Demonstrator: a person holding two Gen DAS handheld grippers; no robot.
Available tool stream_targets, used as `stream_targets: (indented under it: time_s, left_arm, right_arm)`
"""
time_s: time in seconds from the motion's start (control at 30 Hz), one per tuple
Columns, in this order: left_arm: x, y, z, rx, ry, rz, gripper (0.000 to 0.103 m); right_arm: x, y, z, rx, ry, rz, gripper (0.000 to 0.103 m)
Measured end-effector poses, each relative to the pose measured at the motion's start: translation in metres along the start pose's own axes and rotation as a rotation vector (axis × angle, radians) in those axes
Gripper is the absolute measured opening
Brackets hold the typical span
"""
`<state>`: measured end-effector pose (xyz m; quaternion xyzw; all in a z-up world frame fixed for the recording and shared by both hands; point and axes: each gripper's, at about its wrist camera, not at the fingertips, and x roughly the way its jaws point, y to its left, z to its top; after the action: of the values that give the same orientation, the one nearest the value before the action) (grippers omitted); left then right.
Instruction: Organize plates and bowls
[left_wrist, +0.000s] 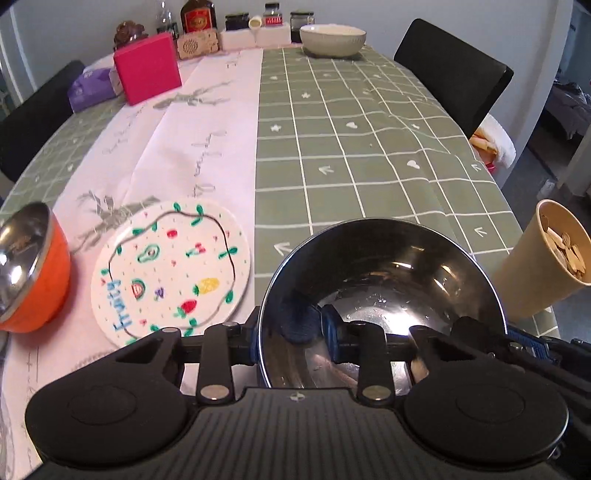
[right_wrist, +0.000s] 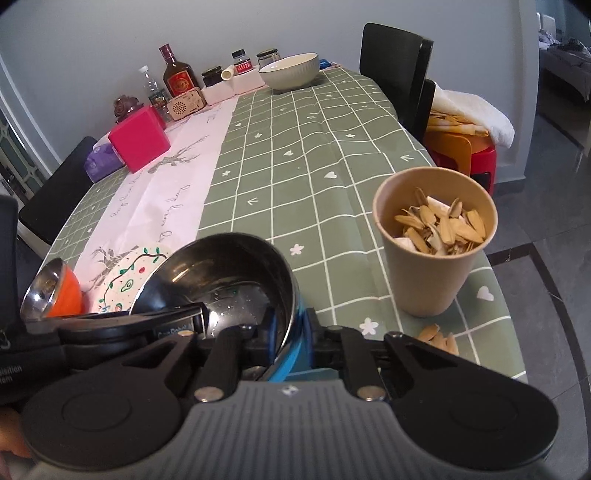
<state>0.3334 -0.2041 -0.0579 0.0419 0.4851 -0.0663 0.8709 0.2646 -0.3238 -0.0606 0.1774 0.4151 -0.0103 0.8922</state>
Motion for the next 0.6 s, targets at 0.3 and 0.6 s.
stream_targets:
  time_s: [0.3, 0.6]
  left_arm:
    - [-0.033, 0.001, -0.014, 0.042, -0.021, 0.023, 0.027]
    - [-0.094, 0.041, -0.039, 0.021, -0.066, 0.11, 0.028]
  right_arm:
    - [-0.019, 0.003, -0.001, 0.042, -0.008, -0.002, 0.011]
    - [-0.062, 0.051, -0.015, 0.037, 0.004, 0.056, 0.011]
